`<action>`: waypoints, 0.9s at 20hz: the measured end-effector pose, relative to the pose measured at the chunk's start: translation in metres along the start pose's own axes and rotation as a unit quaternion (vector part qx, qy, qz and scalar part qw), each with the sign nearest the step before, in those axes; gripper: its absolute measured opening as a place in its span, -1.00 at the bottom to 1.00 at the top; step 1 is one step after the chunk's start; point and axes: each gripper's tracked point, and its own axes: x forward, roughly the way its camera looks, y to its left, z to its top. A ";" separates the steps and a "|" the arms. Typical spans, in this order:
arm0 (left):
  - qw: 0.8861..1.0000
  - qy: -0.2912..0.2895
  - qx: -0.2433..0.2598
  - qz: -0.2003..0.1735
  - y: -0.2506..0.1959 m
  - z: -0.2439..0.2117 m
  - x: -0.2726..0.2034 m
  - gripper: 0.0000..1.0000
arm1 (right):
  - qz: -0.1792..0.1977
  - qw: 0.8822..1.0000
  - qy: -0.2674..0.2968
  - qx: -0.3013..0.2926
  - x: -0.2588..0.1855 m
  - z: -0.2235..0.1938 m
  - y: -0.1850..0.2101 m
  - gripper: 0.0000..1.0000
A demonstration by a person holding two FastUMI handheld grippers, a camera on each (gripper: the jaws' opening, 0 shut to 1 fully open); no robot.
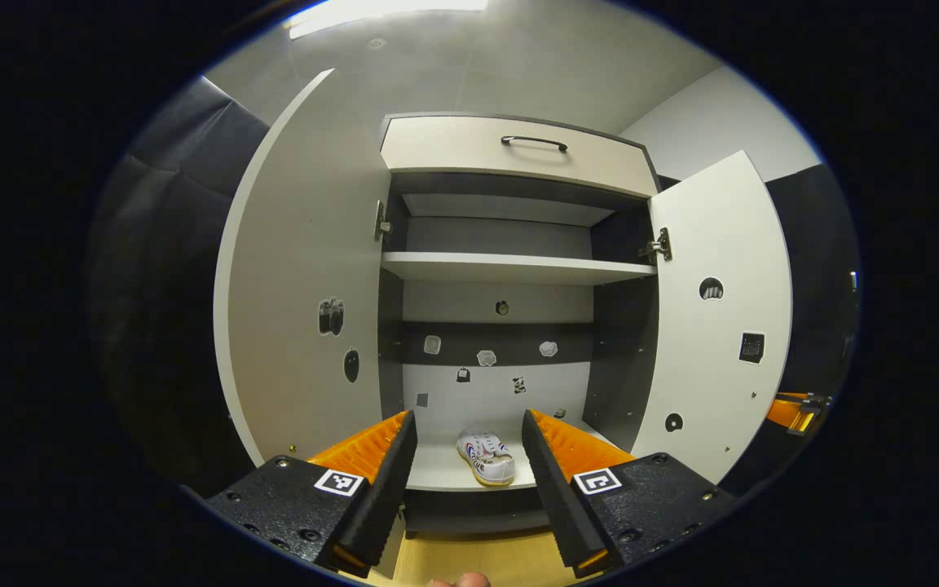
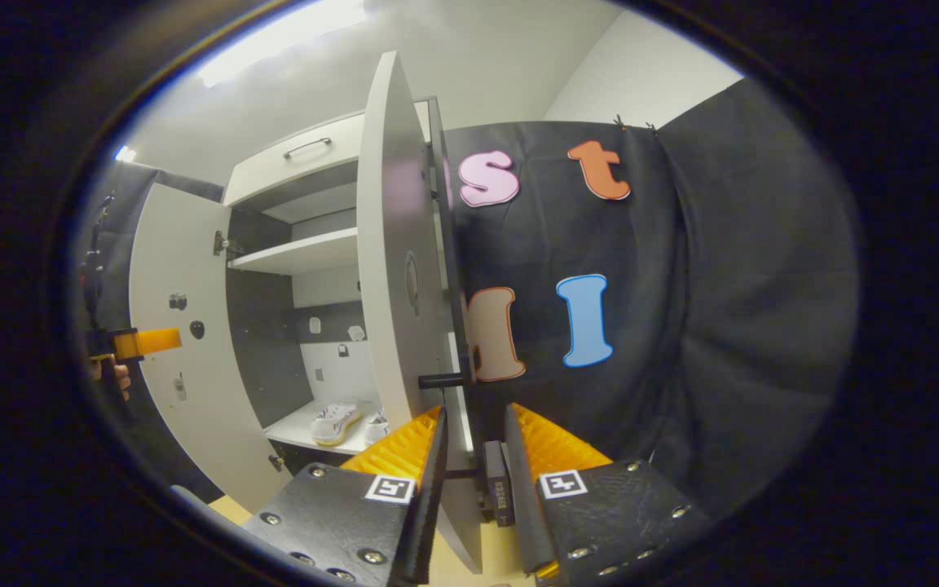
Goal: Grab one shoe with the right hand and put it into the shoe cabinet, grab the other shoe with the left hand and put it into the shoe cabinet; then close the right door with the right hand and the left door with the left hand.
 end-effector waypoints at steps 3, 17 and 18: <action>1.000 0.001 -0.004 -0.002 -0.002 -0.001 0.002 0.58 | -0.006 1.000 0.004 0.002 -0.001 -0.001 -0.001 -0.17; 1.000 -0.011 -0.012 -0.010 -0.008 0.001 0.010 0.58 | -0.020 0.999 0.017 -0.043 0.005 0.000 -0.001 -0.17; 1.000 -0.013 -0.013 -0.011 -0.009 0.002 0.010 0.58 | -0.021 0.999 0.013 -0.041 0.006 0.001 -0.003 -0.17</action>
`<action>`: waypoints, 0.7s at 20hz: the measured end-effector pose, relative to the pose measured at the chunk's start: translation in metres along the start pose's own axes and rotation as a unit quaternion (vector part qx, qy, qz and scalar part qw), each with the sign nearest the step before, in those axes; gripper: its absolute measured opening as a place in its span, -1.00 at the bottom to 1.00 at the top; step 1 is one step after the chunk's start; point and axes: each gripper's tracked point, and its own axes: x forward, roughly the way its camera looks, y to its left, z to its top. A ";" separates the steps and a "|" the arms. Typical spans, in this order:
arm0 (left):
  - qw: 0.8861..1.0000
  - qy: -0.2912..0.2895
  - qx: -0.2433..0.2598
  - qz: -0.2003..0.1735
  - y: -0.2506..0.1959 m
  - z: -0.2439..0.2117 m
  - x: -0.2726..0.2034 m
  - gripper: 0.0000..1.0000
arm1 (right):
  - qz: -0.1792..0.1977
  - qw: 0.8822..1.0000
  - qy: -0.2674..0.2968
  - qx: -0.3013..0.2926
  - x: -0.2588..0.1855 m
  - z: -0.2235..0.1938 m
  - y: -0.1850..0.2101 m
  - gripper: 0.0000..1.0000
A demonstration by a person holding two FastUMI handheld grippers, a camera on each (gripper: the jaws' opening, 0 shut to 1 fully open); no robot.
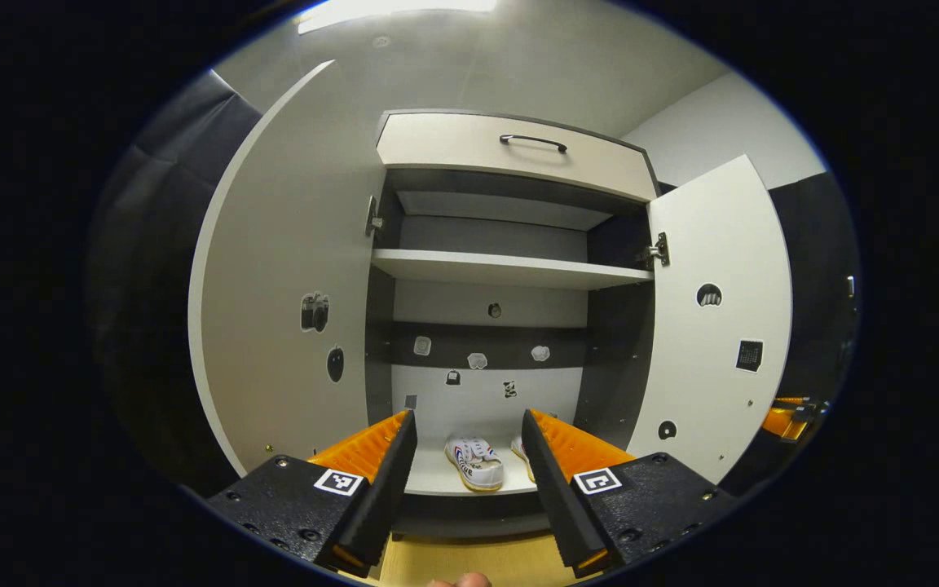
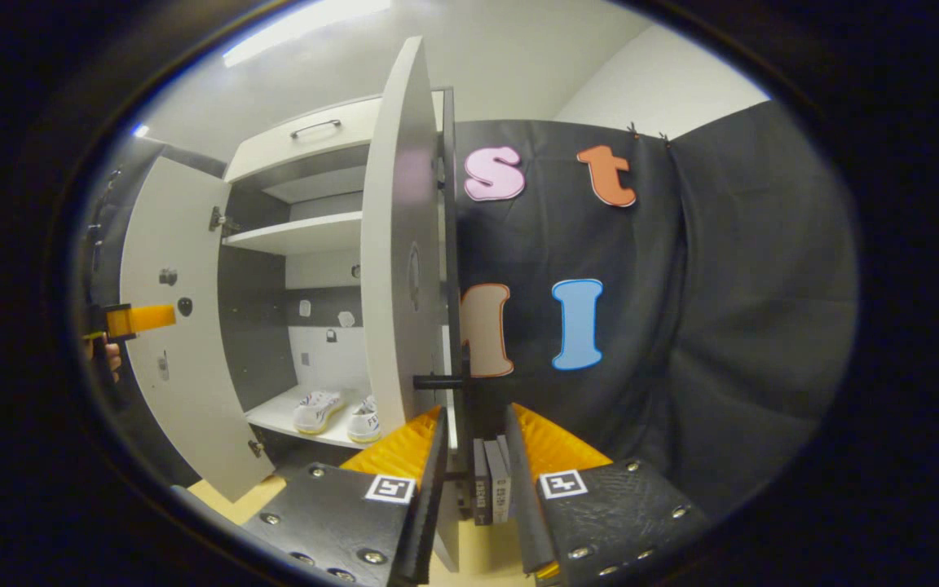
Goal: Grab one shoe with the right hand and put it into the shoe cabinet, grab the other shoe with the left hand and put it into the shoe cabinet; then close the right door with the right hand and the left door with the left hand.
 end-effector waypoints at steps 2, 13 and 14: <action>1.000 -0.005 -0.002 -0.001 0.000 0.002 0.000 0.58 | 0.000 1.000 0.002 0.014 0.006 -0.002 -0.002 -0.17; 1.000 -0.009 -0.001 0.000 -0.002 0.007 -0.003 0.59 | 0.023 0.999 0.021 0.043 0.006 -0.009 0.025 -0.17; 1.000 -0.009 -0.002 0.000 -0.002 0.006 -0.003 0.55 | 0.032 0.998 0.020 0.043 0.007 -0.008 0.033 -0.17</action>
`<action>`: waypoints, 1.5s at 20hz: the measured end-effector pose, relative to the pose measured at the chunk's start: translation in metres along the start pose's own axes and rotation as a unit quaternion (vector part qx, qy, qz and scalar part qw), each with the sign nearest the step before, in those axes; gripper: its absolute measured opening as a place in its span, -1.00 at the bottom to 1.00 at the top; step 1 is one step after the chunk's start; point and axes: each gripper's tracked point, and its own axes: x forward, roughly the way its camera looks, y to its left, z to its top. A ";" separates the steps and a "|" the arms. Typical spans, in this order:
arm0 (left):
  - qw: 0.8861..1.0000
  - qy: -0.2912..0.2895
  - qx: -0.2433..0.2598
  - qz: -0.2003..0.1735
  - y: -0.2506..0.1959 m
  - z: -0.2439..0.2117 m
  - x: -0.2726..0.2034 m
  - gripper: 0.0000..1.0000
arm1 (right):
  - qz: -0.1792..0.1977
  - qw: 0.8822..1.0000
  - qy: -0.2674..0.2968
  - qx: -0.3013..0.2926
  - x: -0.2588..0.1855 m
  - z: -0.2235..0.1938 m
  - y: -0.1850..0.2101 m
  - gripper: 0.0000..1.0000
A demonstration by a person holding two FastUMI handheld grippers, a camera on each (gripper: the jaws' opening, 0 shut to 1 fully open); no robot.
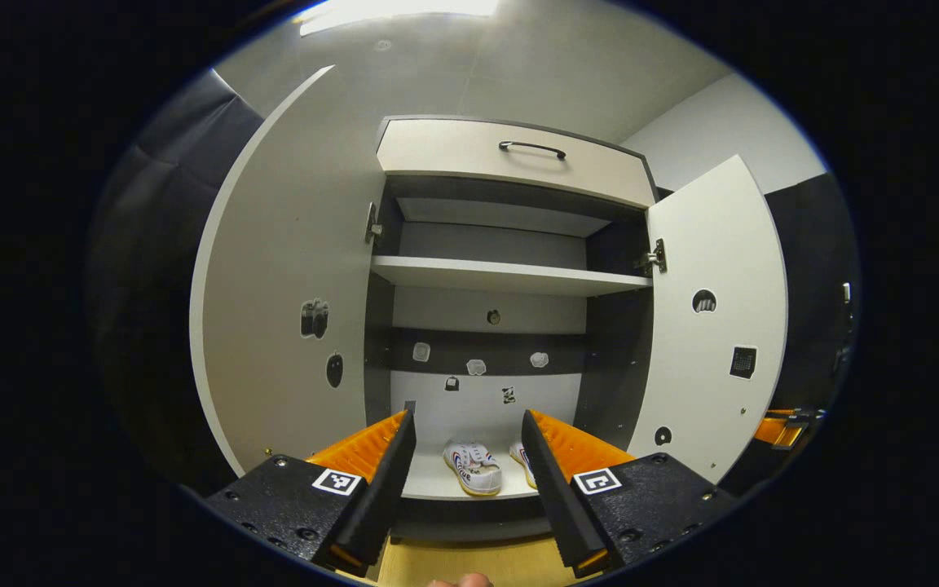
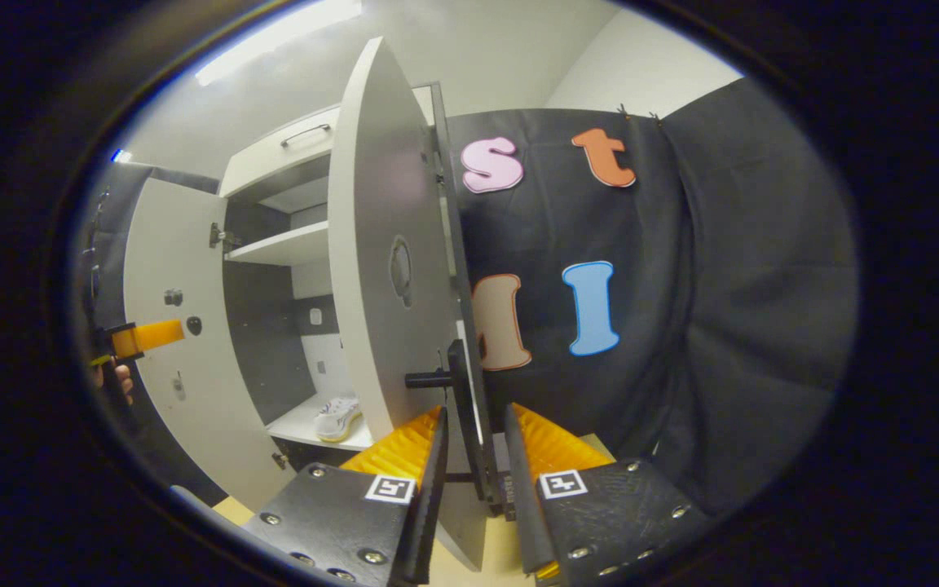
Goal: Grab one shoe with the right hand and put it into the shoe cabinet, grab the other shoe with the left hand and put it into the shoe cabinet; then close the right door with the right hand and the left door with the left hand.
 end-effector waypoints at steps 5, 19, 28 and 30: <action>1.000 0.003 -0.004 0.006 0.009 -0.004 0.000 0.55 | 0.047 0.999 -0.001 -0.019 0.009 -0.005 0.038 -0.18; 1.000 0.007 -0.012 0.015 0.014 -0.007 -0.003 0.65 | 0.077 0.996 -0.016 0.042 0.016 -0.004 0.050 -0.18; 1.000 0.008 -0.016 0.018 0.019 -0.011 -0.001 0.65 | 0.050 0.999 -0.006 0.010 0.025 -0.003 0.059 -0.17; 1.000 0.008 -0.015 0.021 0.021 -0.011 -0.001 0.65 | 0.056 0.998 -0.005 0.011 0.029 -0.003 0.069 -0.17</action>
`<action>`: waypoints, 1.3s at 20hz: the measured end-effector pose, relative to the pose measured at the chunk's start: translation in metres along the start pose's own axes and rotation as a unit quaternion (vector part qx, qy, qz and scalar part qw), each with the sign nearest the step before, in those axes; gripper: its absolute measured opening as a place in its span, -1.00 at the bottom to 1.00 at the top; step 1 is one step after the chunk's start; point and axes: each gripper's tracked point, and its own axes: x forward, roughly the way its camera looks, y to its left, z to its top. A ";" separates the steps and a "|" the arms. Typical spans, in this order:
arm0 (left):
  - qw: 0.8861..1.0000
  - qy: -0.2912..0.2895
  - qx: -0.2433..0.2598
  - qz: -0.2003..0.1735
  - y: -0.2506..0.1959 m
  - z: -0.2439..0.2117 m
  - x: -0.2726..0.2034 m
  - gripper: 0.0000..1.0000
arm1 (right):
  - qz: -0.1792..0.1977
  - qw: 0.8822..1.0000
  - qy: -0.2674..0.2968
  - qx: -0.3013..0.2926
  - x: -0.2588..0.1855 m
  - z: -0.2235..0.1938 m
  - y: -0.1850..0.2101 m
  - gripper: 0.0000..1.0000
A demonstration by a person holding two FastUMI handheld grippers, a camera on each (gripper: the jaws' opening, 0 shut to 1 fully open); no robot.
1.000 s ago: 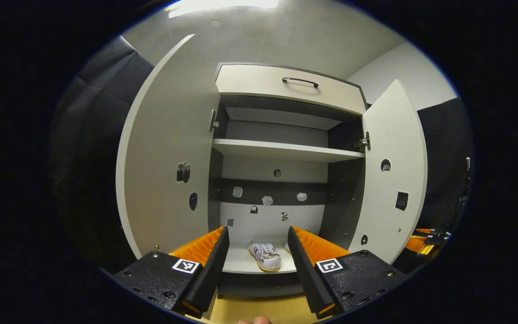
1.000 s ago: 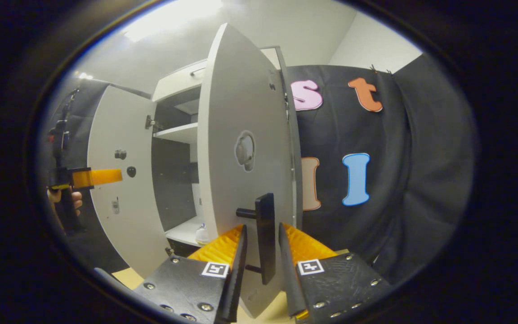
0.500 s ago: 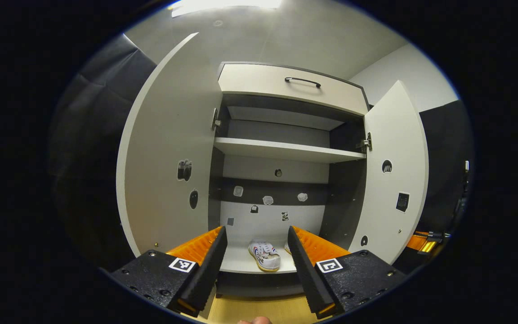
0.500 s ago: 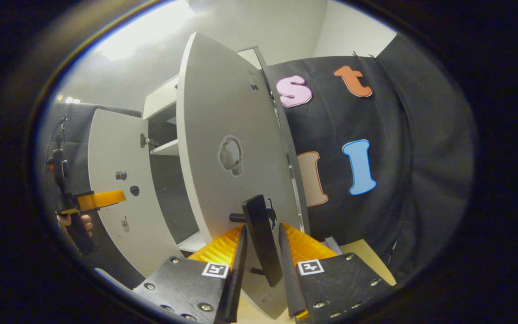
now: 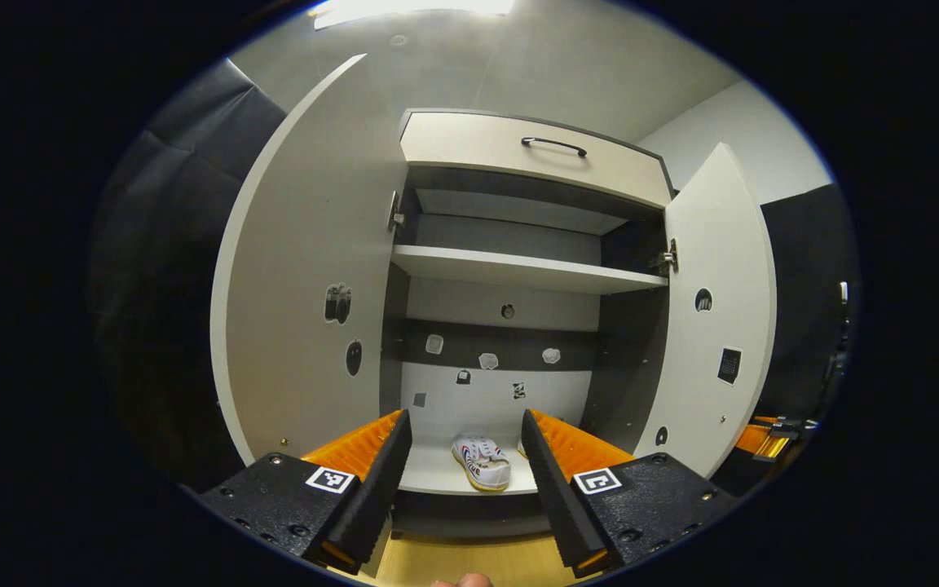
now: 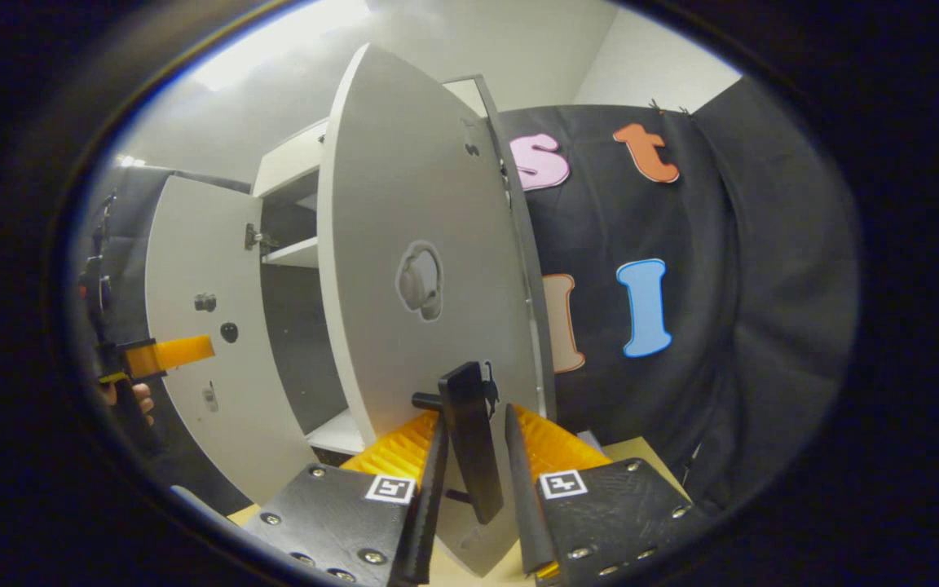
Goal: Grab one shoe with the right hand and put it into the shoe cabinet, grab the other shoe with the left hand and put it into the shoe cabinet; then close the right door with the right hand and the left door with the left hand.
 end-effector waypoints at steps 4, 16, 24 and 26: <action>1.000 -0.001 0.002 0.010 0.010 0.001 -0.002 0.65 | 0.025 1.000 0.006 -0.006 0.012 -0.009 0.033 -0.17; 0.998 -0.009 0.008 0.056 0.061 0.006 -0.022 0.65 | 0.077 0.996 0.007 -0.045 0.068 -0.020 0.114 -0.11; 0.998 -0.012 -0.001 0.054 0.062 0.009 -0.037 0.55 | 0.061 0.996 0.007 -0.067 0.085 -0.021 0.121 -0.11; 0.998 -0.014 -0.002 0.057 0.065 0.011 -0.043 0.64 | 0.057 0.996 0.001 -0.072 0.090 -0.020 0.123 -0.11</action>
